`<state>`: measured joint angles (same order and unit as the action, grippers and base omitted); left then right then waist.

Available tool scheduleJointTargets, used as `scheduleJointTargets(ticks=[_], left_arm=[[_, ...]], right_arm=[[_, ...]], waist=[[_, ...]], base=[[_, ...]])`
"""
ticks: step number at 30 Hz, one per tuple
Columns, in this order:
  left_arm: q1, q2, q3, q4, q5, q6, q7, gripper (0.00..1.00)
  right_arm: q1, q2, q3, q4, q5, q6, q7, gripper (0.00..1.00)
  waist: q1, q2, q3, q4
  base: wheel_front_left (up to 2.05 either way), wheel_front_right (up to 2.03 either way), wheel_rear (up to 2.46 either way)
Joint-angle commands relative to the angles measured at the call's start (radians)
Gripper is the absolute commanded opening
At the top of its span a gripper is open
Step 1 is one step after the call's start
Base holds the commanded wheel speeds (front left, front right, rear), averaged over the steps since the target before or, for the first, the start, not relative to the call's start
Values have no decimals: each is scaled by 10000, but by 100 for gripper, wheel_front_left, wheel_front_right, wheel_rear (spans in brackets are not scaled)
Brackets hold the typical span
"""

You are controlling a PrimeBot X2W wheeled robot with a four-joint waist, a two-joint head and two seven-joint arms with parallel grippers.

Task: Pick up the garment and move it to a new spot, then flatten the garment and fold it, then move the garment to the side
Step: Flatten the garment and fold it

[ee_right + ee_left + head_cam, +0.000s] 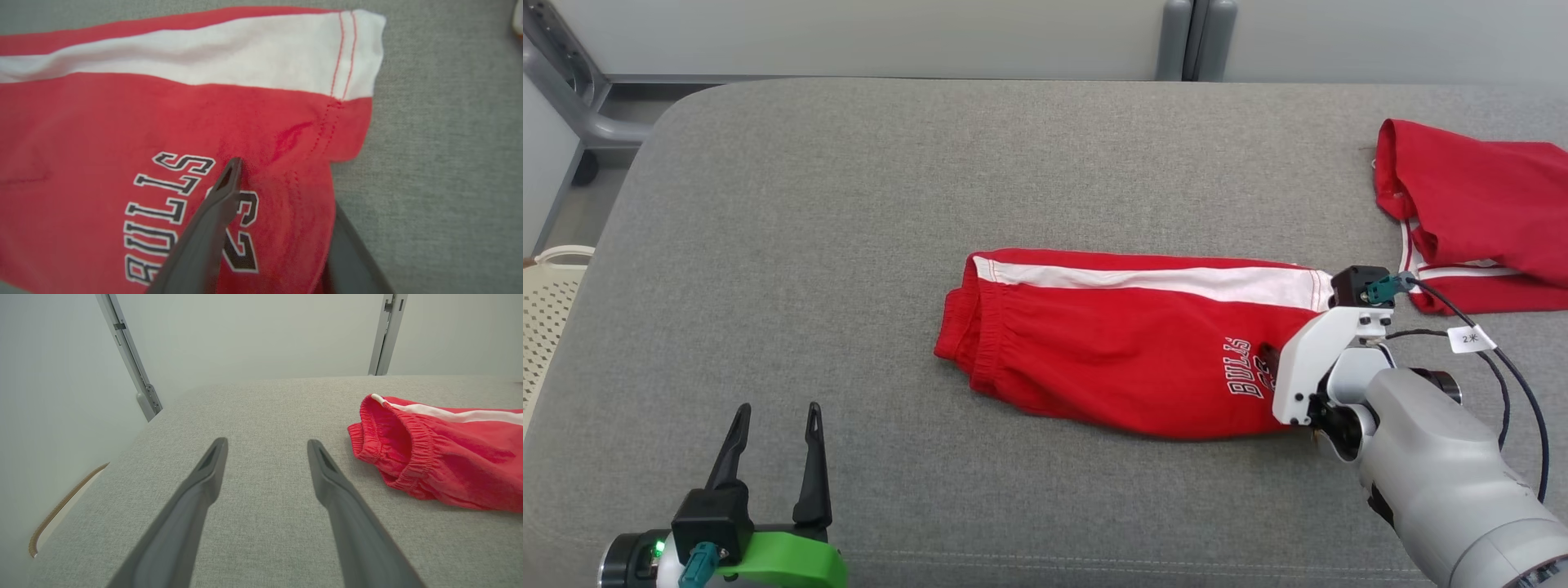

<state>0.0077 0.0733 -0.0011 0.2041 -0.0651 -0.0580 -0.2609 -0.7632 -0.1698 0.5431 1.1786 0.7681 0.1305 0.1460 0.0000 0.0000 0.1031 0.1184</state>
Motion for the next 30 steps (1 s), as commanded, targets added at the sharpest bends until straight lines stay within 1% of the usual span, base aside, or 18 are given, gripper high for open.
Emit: scheduleJointTargets(ticks=[1,7,10,12,17,20,26,30], left_arm=[[16,9,3,37,30,22,-33,100],[166,26,75,55,-20,70,-33,100],[219,43,92,19,-29,70,-33,100],[226,43,94,8,-33,72,-33,100],[313,8,62,-9,-85,94,-33,100],[318,-24,25,-5,-122,80,-33,100],[350,-69,-56,11,-171,102,-33,100],[232,-95,-144,56,-227,49,-33,100]], right_arm=[[171,-55,149,-104,79,1,-136,0],[377,-651,514,-457,366,-1,-789,0],[417,-996,827,-657,457,-1,-788,0],[406,-1111,947,-756,500,-1,-749,0],[330,-1524,1425,-1636,1028,-1,-534,0],[332,-1776,1625,-2442,1679,-1,-328,0],[377,-2183,1874,-4244,3349,1,275,0],[282,-2262,1963,-5115,4306,1,546,0]], waist=[[0,0,-60,39],[0,0,-285,-7],[0,0,-402,-101],[0,0,-433,-136],[0,0,-524,-281],[0,0,-554,-316],[0,0,-593,-329],[0,0,-615,-252]], base=[[0,0,0],[0,0,0],[0,0,0],[0,0,0],[0,0,0],[0,0,0],[0,0,0],[0,0,0]])
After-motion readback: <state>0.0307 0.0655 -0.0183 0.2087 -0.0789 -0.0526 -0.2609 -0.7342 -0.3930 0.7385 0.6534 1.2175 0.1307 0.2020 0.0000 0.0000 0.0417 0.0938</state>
